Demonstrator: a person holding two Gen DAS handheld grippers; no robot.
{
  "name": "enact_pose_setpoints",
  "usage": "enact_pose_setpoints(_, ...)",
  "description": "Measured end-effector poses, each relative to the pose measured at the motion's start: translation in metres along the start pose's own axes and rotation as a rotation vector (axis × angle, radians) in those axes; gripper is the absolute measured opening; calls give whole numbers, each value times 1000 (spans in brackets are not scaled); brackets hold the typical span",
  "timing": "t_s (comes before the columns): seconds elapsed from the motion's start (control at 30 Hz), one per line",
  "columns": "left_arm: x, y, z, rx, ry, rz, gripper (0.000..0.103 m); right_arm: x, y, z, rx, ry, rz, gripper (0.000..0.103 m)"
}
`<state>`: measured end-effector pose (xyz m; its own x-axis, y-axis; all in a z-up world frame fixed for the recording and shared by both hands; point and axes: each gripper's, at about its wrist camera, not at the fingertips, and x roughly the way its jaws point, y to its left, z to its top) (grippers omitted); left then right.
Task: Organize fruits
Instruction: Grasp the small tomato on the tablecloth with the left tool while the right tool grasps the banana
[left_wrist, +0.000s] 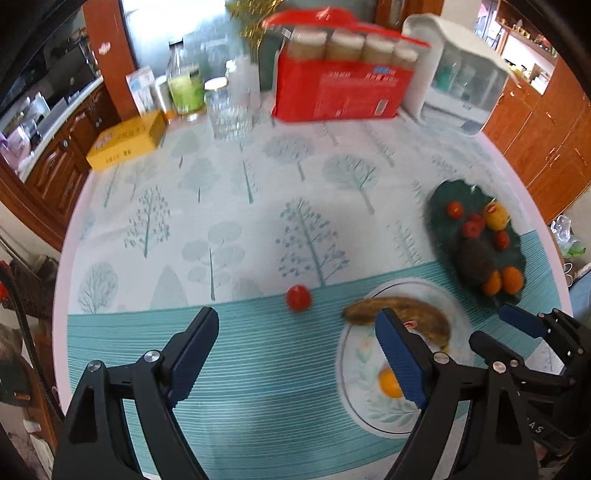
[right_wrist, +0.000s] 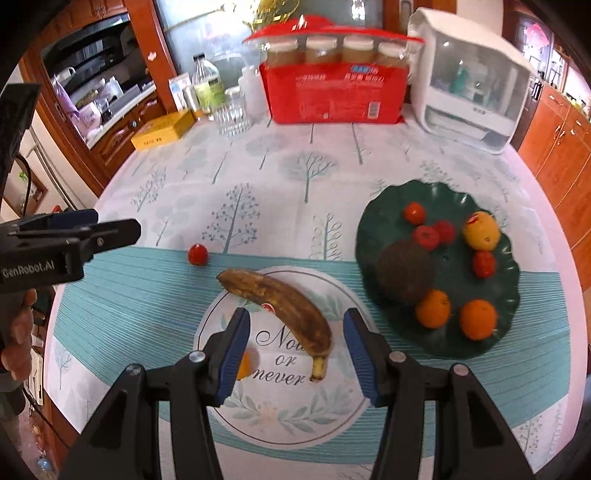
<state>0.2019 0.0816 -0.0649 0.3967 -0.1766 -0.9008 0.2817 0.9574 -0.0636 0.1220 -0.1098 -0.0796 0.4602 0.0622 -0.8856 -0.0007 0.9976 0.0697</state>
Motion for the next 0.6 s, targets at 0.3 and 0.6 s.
enact_pose_setpoints(0.3, 67, 12, -1, -45, 95, -42, 80, 50, 5, -1, -40, 100, -3, 53)
enact_pose_setpoints(0.6, 110, 13, 1, -95, 151, -65, 60, 78, 11, 4, -122, 130, 7, 53)
